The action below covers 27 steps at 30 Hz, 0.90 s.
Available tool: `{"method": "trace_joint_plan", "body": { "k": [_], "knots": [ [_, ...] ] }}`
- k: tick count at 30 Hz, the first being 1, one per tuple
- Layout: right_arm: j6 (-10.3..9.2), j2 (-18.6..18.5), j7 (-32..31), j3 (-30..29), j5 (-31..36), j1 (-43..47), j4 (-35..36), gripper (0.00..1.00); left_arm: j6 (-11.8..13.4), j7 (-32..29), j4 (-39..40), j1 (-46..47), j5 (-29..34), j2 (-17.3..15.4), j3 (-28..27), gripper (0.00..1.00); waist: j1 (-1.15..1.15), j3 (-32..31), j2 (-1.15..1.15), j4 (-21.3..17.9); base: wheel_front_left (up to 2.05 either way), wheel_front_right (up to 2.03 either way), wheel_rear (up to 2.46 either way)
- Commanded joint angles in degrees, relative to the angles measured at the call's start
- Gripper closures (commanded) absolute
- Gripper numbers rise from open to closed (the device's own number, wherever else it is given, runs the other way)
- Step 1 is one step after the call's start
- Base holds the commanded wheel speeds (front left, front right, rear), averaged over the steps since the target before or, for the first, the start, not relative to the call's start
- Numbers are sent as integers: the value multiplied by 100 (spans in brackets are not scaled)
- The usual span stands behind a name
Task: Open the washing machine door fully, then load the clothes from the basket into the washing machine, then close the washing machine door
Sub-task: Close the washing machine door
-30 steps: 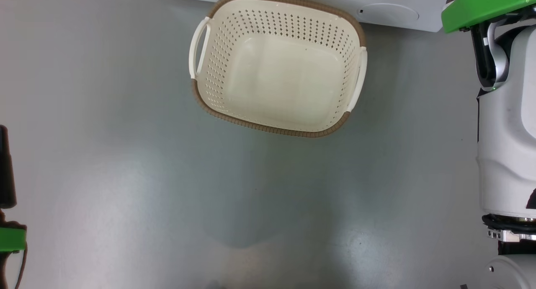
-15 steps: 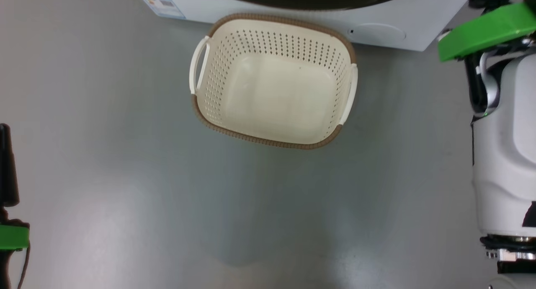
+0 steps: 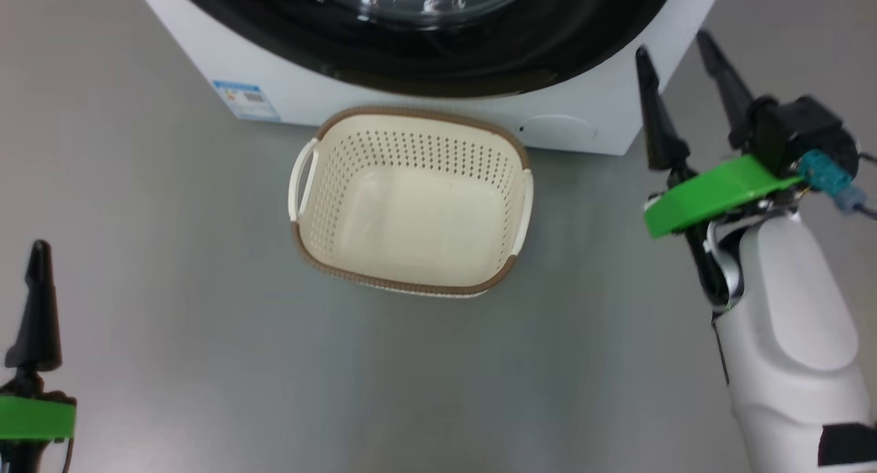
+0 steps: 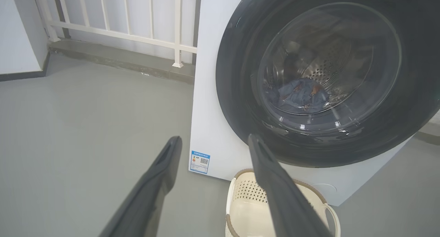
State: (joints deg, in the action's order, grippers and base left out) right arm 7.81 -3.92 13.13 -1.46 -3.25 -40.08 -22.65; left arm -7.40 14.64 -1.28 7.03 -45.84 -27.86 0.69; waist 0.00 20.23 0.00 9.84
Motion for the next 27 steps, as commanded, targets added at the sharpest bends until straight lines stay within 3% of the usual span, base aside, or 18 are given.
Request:
{"method": "trace_joint_plan", "body": {
  "k": [1, 14, 22, 27],
  "knots": [
    [-32, 104, 70, 244, -114, 249, 213, 0, -9, 36, 140, -2, 134, -198, -222, 0, 0, -453, 0, -399, 0, 0, 0],
    [-32, 104, 167, 692, -649, 1441, 612, 0, -9, 36, 120, -429, 480, 92, -246, 0, 0, -1140, 0, -977, 0, 0, 0],
    [-32, 104, 182, 761, -802, 2055, 747, 0, -9, 36, 9, -638, 459, 459, -284, 0, 0, -1461, 0, -1198, 0, 0, 0],
    [-32, 104, 185, 766, -876, 2375, 899, 0, -9, 36, 12, -758, 474, 498, -139, 0, 0, -1627, 0, -1310, 0, 0, 0]
  ]
}}
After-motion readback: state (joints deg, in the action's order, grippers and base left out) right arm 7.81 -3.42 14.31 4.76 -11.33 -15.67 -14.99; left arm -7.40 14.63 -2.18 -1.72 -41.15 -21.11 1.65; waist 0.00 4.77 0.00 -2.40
